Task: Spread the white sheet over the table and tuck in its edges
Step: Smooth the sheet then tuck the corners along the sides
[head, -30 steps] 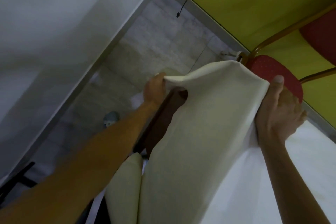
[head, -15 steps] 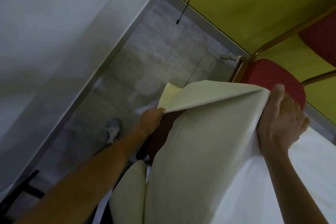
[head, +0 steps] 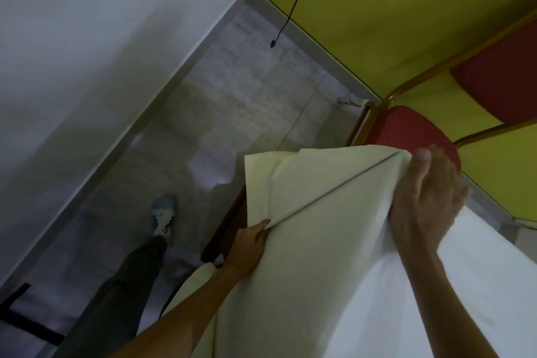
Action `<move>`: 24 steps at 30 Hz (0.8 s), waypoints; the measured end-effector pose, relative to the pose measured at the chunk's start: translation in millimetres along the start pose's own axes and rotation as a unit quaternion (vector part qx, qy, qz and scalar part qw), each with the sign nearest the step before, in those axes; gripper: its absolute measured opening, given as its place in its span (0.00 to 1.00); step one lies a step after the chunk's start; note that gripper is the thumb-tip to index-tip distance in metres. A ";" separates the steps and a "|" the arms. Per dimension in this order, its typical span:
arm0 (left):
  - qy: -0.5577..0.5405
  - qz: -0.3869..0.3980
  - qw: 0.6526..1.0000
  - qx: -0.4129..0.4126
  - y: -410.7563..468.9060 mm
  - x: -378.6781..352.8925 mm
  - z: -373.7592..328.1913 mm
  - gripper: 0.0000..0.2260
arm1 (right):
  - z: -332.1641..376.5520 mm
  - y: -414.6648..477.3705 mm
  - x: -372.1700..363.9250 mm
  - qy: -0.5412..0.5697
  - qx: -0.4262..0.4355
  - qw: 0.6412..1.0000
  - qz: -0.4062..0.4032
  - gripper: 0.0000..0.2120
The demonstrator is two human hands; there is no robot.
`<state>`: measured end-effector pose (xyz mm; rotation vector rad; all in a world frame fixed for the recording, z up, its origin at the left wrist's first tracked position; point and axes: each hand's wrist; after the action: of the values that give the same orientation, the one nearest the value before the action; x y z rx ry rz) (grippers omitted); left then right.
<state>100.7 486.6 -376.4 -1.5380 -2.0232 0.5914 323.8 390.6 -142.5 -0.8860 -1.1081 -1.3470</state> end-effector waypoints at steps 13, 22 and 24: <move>-0.092 0.129 0.971 0.178 -4.1 -0.2 -27.9 0.24 | 23.1 9.3 -0.3 0.009 -0.028 0.996 0.089 0.40; -0.122 0.065 0.974 0.179 7.5 19.3 -77.9 0.25 | 28.6 8.2 -1.7 0.017 -0.049 0.996 0.073 0.39; -0.122 0.043 0.984 0.123 13.7 24.5 -98.4 0.26 | 29.8 7.6 -1.5 0.024 -0.048 0.996 0.070 0.38</move>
<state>168.6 516.6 -306.0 -1.4664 -1.9748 1.0678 328.6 420.1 -134.8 -0.9777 -0.9325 -1.3061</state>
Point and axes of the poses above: each hand's wrist, its own y-axis towards the middle knuckle, its own x-axis out of the back of the hand, z = x × y, and after that the axes turned 5 degrees about x, right-handed
